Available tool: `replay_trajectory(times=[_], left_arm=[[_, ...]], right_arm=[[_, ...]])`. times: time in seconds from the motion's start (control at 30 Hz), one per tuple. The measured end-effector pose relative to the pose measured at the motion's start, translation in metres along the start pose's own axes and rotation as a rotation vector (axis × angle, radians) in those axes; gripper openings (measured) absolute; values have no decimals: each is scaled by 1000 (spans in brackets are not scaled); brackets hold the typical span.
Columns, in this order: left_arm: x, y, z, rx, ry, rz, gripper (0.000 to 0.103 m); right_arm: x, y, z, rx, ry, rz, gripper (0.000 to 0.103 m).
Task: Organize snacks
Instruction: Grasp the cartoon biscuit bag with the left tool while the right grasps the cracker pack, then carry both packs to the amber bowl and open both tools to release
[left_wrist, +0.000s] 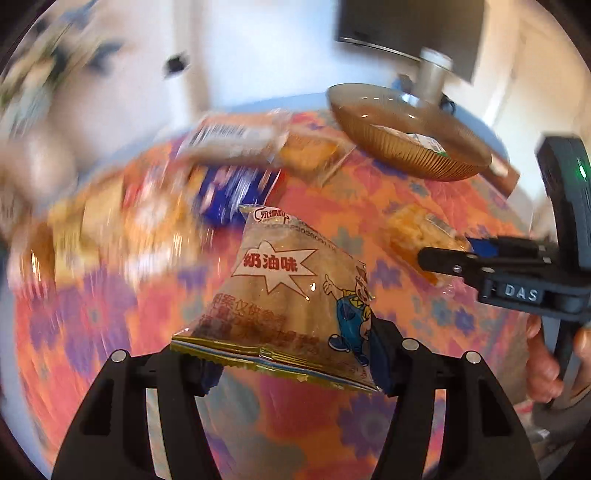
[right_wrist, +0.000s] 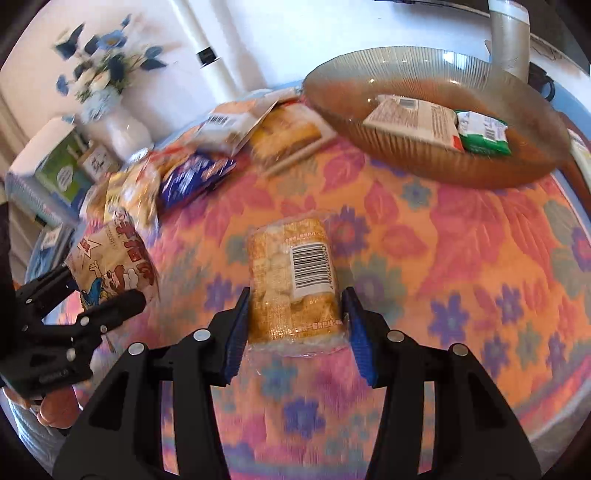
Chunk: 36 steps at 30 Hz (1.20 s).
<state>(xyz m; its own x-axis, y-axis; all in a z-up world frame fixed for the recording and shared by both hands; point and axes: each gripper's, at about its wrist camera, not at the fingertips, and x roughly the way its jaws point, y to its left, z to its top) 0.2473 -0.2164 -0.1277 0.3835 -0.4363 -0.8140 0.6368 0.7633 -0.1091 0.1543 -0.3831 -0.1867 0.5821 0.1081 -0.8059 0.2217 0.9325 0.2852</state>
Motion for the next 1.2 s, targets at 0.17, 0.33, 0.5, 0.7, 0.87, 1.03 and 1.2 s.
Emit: replay_trajectory(times=[0.17,0.33,0.5,0.7,0.87,1.03,1.2], left_arm=[[-2,15,-39,-105,38,-43,83],[-21,25,-46,-86,20,-24,94],[-28,25,-32,-28,-4,-27,98],[14,3,-16,233,94,-29,98],[27,6,-13,233,145,-69,98],[5,31,-12,98,77,-182,98],[19,33,-6,121,147,-177,98]], right_arm=[[-7,10,-18,-52,4,-18,52],[-10,-1,-23,-28,55,52,62],[-20,6,-23,-131,55,16,84],[-13,19,-19,-265,57,-45,89],[4,13,-18,-240,110,-2,79],[7,13,-17,-218,120,10,74],[8,21,-18,-234,109,-47,48]])
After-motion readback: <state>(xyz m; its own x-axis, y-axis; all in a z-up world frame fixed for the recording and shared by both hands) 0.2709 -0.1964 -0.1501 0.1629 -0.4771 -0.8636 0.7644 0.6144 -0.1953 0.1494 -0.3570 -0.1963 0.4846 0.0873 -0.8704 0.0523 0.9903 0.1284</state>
